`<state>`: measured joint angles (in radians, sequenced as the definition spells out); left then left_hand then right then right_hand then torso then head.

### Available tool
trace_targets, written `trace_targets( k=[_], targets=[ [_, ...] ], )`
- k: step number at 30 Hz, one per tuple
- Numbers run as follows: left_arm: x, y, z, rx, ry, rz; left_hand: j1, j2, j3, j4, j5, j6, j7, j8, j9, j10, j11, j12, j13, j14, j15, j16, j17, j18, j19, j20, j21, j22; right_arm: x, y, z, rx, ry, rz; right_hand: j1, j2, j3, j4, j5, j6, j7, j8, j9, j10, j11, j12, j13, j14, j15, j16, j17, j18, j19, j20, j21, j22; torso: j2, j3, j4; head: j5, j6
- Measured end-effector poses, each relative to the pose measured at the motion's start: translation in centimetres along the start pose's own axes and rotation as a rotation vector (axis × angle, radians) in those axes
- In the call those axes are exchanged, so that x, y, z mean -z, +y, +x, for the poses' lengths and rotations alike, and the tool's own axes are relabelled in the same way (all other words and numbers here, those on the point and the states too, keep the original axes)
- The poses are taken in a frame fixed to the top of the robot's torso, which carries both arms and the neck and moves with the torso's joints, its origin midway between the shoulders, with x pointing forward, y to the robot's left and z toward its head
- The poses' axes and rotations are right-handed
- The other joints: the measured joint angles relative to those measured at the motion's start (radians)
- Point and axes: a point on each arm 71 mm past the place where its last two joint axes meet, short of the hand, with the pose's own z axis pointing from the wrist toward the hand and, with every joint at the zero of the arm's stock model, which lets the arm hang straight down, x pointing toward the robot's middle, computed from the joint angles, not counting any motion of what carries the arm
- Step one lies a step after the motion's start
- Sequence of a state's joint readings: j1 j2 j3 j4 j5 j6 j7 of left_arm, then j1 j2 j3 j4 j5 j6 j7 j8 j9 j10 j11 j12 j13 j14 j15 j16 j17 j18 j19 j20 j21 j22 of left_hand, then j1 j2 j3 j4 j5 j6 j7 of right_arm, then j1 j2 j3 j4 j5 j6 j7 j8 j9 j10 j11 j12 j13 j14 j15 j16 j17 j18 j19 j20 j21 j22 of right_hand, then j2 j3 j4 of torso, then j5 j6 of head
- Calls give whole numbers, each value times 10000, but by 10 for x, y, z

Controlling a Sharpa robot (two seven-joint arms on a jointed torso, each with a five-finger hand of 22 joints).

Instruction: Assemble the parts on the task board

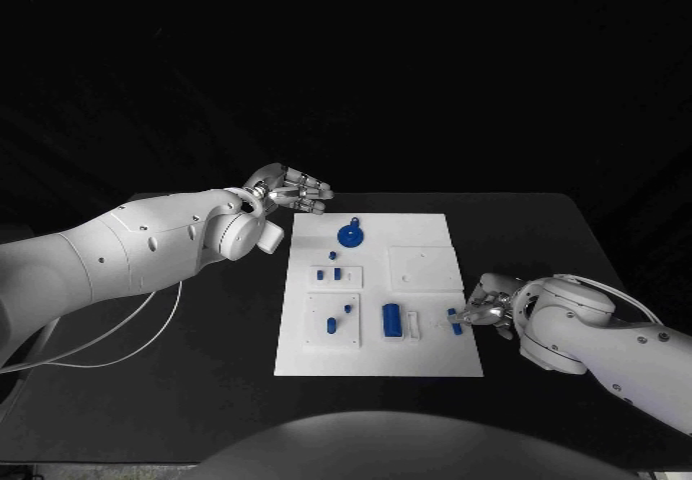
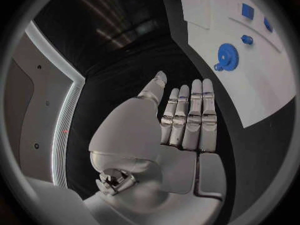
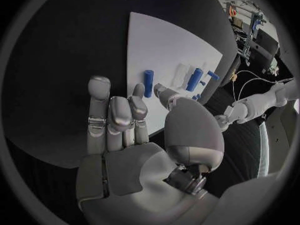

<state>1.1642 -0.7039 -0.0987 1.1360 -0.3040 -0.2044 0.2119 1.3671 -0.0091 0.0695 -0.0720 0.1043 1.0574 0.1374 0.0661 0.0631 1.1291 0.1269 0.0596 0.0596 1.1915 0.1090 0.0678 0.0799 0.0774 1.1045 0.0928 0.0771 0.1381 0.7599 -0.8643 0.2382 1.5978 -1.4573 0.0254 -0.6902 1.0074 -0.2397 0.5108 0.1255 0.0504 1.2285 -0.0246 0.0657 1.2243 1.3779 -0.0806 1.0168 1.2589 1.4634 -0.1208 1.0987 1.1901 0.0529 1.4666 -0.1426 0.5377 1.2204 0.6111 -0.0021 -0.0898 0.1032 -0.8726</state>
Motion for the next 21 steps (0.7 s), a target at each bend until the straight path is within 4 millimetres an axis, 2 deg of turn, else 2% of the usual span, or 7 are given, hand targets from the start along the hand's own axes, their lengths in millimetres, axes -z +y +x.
trace_targets(
  k=[9, 21],
  targets=[
    [0, 0, 1, 2, 13, -4, 0, 0, 0, 0, 0, 0, 0, 0, 0, 0, 0, 0, 0, 0, 0, 0, -1, 0, 0, 0, 0, 1, -6, 5, 8, 292, -74, 26, 4, 4, 42, 42, 0, -43, -30, 0, 20, 0, 0, 0, 0, -5, 5, 0, 0, 0, 0, 0, -43, -1, -5, -7, 6, 9, 0],
    [0, 0, 0, 2, 15, -15, 0, 0, 0, 0, 0, 0, 0, 0, 0, 0, 0, 0, 0, 0, 0, 0, -2, -1, 0, 0, 0, 2, -10, 10, 13, 1078, -412, -17, 8, 7, 419, -279, 0, -29, -9, 63, 16, -1, 0, 0, -1, -6, 5, 0, -19, 0, 0, 0, -42, -2, -13, -10, 3, 37, 0]
  ],
)
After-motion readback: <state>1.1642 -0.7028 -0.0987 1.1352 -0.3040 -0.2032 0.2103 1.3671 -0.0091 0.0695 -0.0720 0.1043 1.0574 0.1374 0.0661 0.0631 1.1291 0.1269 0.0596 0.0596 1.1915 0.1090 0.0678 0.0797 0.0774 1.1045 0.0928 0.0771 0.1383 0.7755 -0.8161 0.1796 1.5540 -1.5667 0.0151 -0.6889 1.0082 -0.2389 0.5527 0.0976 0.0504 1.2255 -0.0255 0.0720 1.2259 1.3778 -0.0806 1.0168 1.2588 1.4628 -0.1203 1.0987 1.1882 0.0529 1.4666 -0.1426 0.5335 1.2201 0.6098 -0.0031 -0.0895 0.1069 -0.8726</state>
